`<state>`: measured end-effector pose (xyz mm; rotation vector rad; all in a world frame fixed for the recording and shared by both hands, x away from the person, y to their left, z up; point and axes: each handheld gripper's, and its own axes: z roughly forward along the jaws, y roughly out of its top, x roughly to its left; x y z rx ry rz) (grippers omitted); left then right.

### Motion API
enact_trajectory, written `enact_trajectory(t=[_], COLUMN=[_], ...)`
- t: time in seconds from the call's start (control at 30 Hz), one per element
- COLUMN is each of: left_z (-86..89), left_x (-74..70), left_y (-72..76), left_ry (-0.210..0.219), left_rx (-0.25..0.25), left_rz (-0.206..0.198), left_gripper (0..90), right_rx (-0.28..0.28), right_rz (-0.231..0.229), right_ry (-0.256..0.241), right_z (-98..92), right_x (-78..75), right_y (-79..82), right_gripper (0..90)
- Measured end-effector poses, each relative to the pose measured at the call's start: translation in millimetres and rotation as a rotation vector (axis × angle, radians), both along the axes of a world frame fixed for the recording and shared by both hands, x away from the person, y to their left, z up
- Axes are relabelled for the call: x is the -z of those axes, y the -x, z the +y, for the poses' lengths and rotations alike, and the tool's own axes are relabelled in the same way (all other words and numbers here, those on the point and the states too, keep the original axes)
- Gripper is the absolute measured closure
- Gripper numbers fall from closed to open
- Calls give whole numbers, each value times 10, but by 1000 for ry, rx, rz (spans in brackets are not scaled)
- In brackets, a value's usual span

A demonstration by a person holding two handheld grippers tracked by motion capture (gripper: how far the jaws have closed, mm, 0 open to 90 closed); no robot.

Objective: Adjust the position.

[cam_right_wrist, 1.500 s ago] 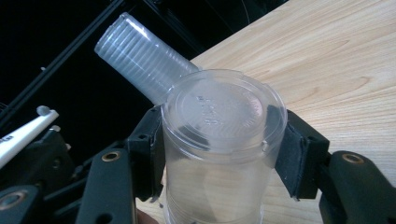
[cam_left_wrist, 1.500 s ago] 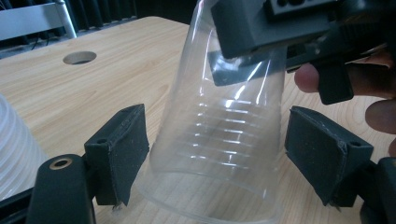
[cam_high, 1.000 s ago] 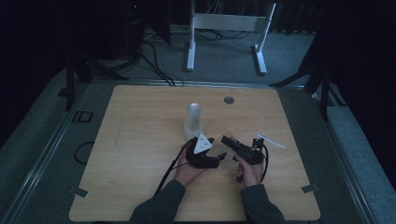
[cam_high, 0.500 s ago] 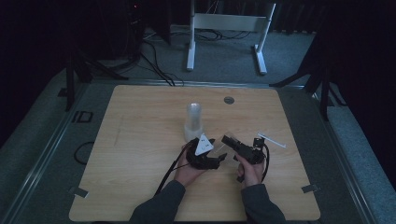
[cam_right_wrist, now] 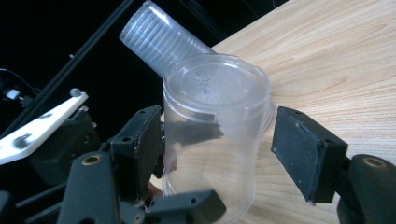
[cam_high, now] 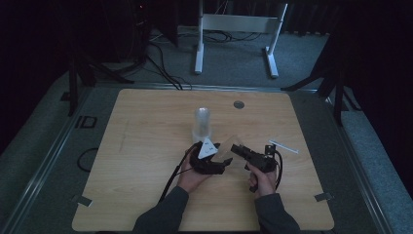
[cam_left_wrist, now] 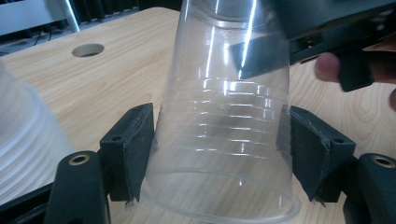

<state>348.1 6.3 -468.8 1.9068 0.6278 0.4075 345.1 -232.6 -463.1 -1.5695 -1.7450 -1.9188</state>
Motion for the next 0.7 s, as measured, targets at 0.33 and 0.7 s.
enact_trajectory(t=[0.33,0.7], left_z=[136,252], left_x=[-47,-142], left_y=[-34,-47], left_ry=[0,-1], left_rx=[-10,4], left_rz=[7,8], left_gripper=[290,291], right_rx=[-25,-25], right_rz=[-19,-38], right_ry=[27,140], right_z=[-74,-154], right_x=[-28,-90], right_y=[30,18], right_gripper=[391,443])
